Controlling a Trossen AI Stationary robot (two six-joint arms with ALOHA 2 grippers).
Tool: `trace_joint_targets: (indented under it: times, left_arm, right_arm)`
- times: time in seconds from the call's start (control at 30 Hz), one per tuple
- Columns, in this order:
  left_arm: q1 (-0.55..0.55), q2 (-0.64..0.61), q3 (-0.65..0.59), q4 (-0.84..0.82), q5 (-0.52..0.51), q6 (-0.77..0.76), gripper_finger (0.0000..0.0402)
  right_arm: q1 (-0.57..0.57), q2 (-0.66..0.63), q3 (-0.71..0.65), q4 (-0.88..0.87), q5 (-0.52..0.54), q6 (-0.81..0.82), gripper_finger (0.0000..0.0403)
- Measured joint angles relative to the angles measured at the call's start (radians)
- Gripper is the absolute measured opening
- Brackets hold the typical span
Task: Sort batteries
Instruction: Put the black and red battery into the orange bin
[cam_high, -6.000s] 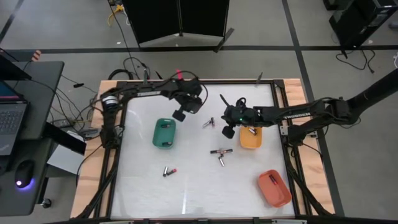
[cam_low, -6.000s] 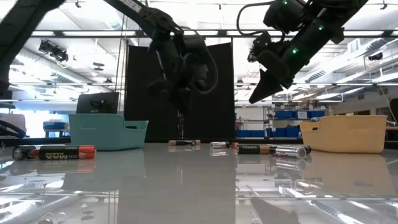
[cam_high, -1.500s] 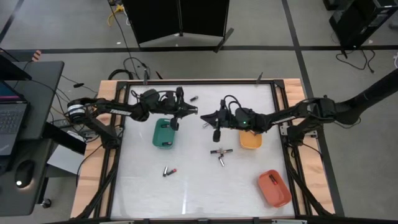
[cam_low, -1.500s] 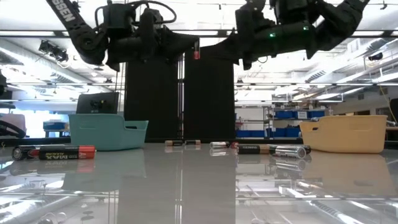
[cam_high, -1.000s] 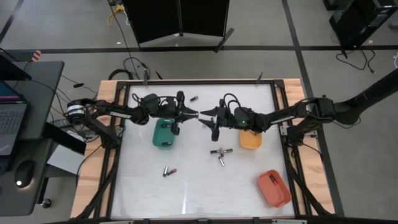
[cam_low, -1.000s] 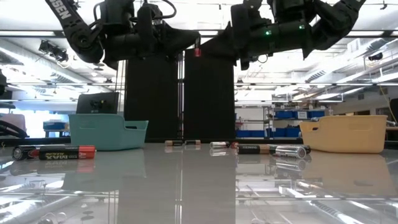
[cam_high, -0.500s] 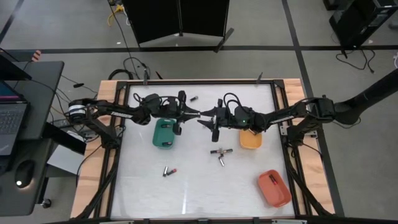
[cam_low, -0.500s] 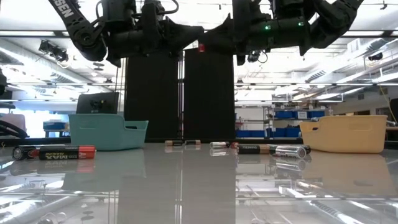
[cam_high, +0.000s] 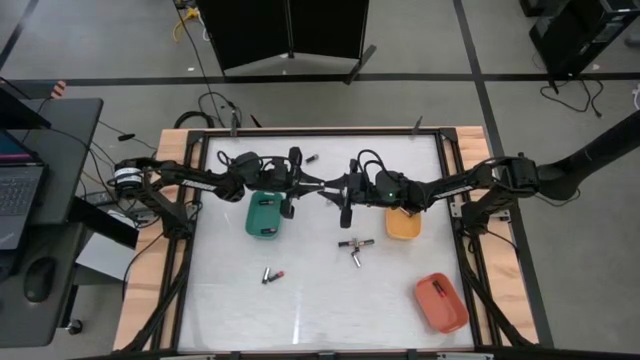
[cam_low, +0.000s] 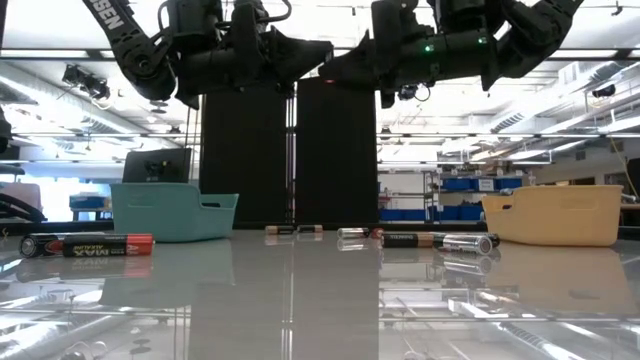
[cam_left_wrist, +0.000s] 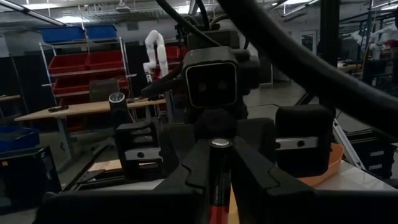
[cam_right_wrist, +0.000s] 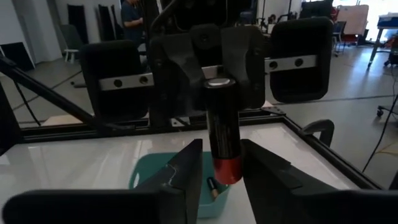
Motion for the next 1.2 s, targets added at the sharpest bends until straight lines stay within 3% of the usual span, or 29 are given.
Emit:
trace_joint_targets:
  times: [0.27,0.43,0.8,1.2]
  left_arm:
    - [0.0,0.0,0.0,-0.018,-0.001,-0.005,0.0046]
    - [0.0,0.0,0.0,-0.036,-0.001,-0.002,0.0049]
    - [0.0,0.0,0.0,-0.07,-0.037,0.084,0.0111]
    - [0.001,-0.007,0.0,-0.084,-0.053,0.112,0.0126]
  right_arm:
    - [0.0,0.0,0.0,-0.006,0.003,-0.024,0.0073]
    - [0.0,0.0,0.0,-0.014,0.004,-0.027,0.0072]
    - [0.001,-0.023,0.0,-0.077,0.014,0.001,0.0071]
    - [0.051,-0.278,0.0,-0.574,0.076,0.107,0.0071]
